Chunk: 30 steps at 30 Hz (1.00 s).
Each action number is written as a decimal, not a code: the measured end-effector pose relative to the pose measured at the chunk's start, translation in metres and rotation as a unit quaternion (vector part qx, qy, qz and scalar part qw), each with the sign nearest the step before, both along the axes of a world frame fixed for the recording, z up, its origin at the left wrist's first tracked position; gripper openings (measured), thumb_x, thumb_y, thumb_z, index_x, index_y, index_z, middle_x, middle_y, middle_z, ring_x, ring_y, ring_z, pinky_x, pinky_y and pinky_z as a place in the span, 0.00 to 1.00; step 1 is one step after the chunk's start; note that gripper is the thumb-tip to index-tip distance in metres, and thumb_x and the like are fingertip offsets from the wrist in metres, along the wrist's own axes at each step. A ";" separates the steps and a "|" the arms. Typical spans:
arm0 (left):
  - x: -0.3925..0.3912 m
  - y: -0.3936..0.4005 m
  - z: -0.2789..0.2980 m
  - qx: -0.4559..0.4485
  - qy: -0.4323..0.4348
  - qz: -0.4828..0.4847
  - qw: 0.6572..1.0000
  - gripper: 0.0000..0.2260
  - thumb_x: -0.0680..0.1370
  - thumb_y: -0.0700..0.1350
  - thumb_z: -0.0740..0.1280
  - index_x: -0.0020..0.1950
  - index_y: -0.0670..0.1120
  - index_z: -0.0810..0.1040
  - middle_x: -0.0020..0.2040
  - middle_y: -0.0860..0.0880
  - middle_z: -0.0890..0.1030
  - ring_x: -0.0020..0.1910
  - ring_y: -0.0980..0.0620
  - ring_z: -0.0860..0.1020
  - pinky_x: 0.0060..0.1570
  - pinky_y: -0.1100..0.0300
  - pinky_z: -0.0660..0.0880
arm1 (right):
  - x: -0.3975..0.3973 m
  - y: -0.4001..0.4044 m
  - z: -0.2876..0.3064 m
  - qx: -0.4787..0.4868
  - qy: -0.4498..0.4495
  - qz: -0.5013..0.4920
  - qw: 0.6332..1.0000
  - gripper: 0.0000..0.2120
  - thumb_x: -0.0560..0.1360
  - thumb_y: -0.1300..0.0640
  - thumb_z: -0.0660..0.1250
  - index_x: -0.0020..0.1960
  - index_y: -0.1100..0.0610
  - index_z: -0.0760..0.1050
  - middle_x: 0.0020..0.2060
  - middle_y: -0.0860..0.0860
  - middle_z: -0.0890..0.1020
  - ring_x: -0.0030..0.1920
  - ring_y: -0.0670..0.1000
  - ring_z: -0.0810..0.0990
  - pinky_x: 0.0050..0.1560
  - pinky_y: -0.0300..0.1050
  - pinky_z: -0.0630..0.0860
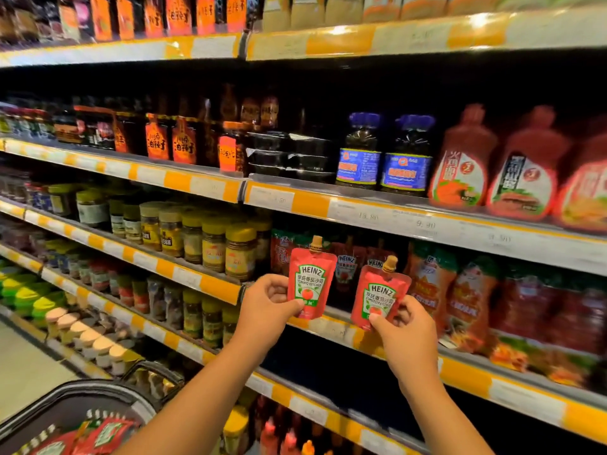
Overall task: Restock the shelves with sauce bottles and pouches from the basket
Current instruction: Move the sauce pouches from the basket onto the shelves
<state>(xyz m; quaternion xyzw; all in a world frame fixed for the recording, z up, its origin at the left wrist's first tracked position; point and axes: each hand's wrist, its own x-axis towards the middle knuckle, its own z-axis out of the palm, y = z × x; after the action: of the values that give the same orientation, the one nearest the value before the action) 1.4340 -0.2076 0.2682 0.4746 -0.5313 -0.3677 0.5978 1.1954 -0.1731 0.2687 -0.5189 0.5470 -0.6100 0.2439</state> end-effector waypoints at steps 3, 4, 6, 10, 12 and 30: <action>-0.015 -0.014 0.004 0.004 -0.037 -0.012 0.999 0.15 0.72 0.36 0.79 0.51 0.49 0.78 0.47 0.58 0.86 0.47 0.56 0.86 0.43 0.59 0.84 | -0.004 -0.002 0.001 0.010 0.021 -0.048 0.999 0.14 0.75 0.57 0.77 0.58 0.47 0.79 0.48 0.43 0.85 0.47 0.46 0.84 0.47 0.51 0.84; -0.019 -0.018 0.003 0.007 -0.051 -0.016 0.999 0.16 0.71 0.36 0.80 0.51 0.50 0.78 0.46 0.59 0.86 0.46 0.58 0.86 0.42 0.60 0.84 | -0.005 -0.002 0.001 0.008 0.029 -0.059 0.998 0.14 0.75 0.57 0.77 0.58 0.47 0.79 0.48 0.44 0.85 0.46 0.47 0.84 0.47 0.52 0.84; -0.024 -0.025 0.001 0.017 -0.069 -0.022 0.997 0.16 0.71 0.37 0.80 0.51 0.50 0.78 0.46 0.60 0.85 0.47 0.59 0.85 0.42 0.60 0.84 | -0.003 -0.003 0.001 0.005 0.039 -0.074 0.996 0.14 0.75 0.56 0.78 0.56 0.46 0.78 0.47 0.43 0.85 0.46 0.47 0.84 0.46 0.52 0.85; -0.031 -0.036 -0.004 0.022 -0.070 -0.037 0.997 0.16 0.71 0.36 0.80 0.51 0.48 0.78 0.47 0.57 0.86 0.47 0.55 0.86 0.45 0.56 0.84 | -0.001 -0.009 0.005 0.015 0.058 -0.101 0.993 0.14 0.75 0.56 0.78 0.49 0.41 0.76 0.44 0.42 0.84 0.42 0.46 0.84 0.40 0.48 0.83; -0.033 -0.041 -0.004 0.016 -0.063 -0.040 0.997 0.15 0.71 0.36 0.80 0.50 0.47 0.78 0.47 0.54 0.87 0.47 0.53 0.86 0.46 0.56 0.84 | 0.000 -0.014 0.008 0.023 0.072 -0.118 0.990 0.13 0.74 0.56 0.78 0.46 0.42 0.75 0.41 0.42 0.84 0.39 0.46 0.83 0.35 0.45 0.80; -0.042 -0.082 0.004 0.073 -0.183 -0.086 0.977 0.33 0.72 0.45 0.82 0.71 0.42 0.70 0.60 0.45 0.83 0.54 0.48 0.85 0.57 0.45 0.82 | 0.012 -0.050 0.012 0.146 0.201 -0.201 0.948 0.13 0.76 0.49 0.75 0.43 0.49 0.70 0.39 0.47 0.79 0.38 0.51 0.79 0.29 0.44 0.70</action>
<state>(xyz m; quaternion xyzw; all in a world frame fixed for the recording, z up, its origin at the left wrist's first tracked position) 1.3920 -0.2898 0.2719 0.5287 -0.6424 -0.3626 0.4199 1.2076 -0.2230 0.2808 -0.4688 0.7608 -0.4427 0.0744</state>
